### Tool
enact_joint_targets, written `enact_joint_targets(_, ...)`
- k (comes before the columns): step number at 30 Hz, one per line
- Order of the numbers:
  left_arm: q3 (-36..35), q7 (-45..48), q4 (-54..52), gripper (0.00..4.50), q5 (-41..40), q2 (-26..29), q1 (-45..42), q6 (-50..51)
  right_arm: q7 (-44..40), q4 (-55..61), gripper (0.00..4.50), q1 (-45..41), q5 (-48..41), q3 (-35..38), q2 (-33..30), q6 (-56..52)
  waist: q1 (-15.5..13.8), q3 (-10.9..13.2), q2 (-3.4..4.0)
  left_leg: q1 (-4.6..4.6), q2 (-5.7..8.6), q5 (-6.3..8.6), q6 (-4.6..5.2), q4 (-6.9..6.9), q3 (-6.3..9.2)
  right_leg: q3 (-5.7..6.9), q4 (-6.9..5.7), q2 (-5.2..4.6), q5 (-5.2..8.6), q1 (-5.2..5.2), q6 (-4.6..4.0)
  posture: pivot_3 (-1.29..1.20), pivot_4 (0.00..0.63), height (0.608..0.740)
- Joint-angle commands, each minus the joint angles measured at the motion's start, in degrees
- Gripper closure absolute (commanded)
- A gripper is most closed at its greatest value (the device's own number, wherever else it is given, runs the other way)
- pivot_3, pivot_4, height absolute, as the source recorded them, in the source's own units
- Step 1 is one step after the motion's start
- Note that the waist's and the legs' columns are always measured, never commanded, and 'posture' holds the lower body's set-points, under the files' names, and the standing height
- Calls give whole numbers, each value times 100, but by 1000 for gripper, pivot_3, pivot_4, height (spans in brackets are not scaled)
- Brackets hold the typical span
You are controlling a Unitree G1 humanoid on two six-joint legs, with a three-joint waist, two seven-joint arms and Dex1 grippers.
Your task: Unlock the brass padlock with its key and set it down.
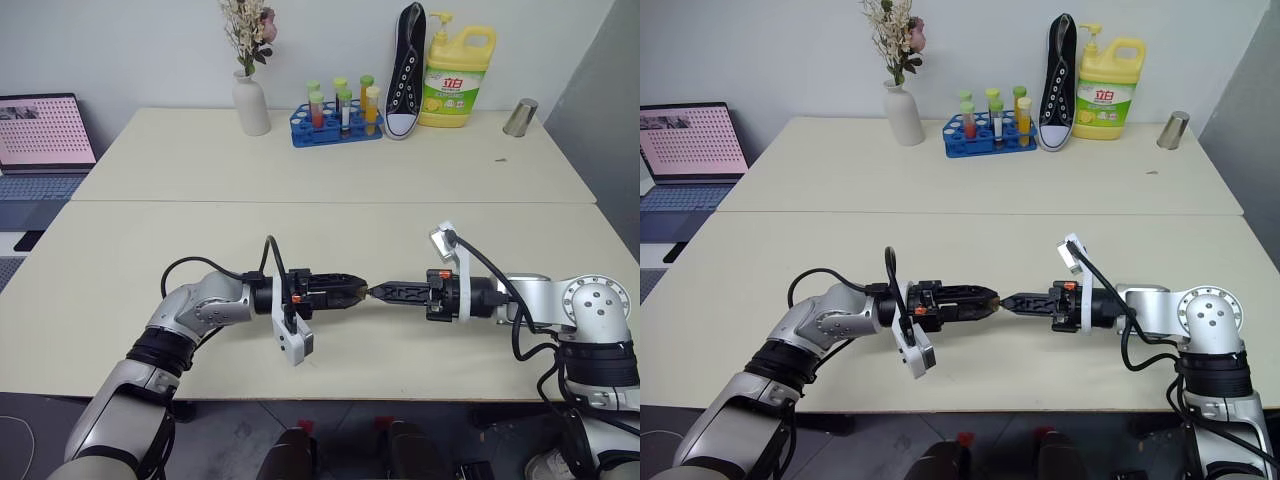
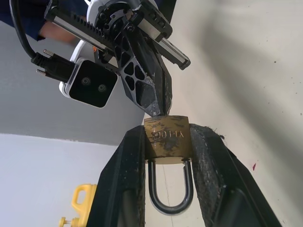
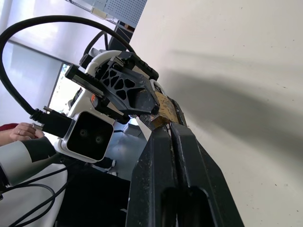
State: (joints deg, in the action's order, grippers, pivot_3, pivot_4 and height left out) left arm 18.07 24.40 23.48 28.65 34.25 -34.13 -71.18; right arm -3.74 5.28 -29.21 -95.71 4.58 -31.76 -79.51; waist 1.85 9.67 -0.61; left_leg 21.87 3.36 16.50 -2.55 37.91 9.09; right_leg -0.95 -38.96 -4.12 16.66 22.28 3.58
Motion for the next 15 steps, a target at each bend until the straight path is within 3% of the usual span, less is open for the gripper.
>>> enact_joint_targets(1, 63, -68, -22, 3533, -12, 0, -82, 48, -193, 375, 4500, -141, -134, -154, 27, 133, -1, 0, 0, 0, 0, 0, 0, 0, 0, 0, 0, 0, 0, 0, 0, 0, 150, 740)
enact_joint_targets(2, 69, -65, -19, 3533, -37, 1, -79, 61, -274, 446, 4500, -136, -17, -169, 0, 150, 0, 0, 0, 0, 0, 0, 0, 0, 1, 1, 0, 0, 0, 0, 0, 0, 150, 740)
enact_joint_targets(5, 86, -51, -34, 3533, -99, 16, -64, 87, -420, 596, 3570, -104, 210, -179, -37, 279, 0, 0, 0, 0, 0, 0, 0, 0, 1, 1, 0, 0, 0, 0, 0, 0, 150, 740)
enact_joint_targets(12, 125, -31, -24, 3533, -355, 26, -32, 300, -2625, 1618, 1103, 195, 2978, -692, -1097, 1754, -4, 1, 3, 4, 3, 0, 1, 1, 2, 5, 5, 0, 1, 1, 2, 0, 150, 740)
enact_joint_targets(15, 180, 12, -58, 3533, -461, 51, -22, 303, -3226, 1904, 1057, 491, 4030, -1039, -1285, 2645, -4, 2, 3, 3, 2, 0, 1, 0, 3, 8, 4, 0, 2, 1, 2, 0, 150, 740)
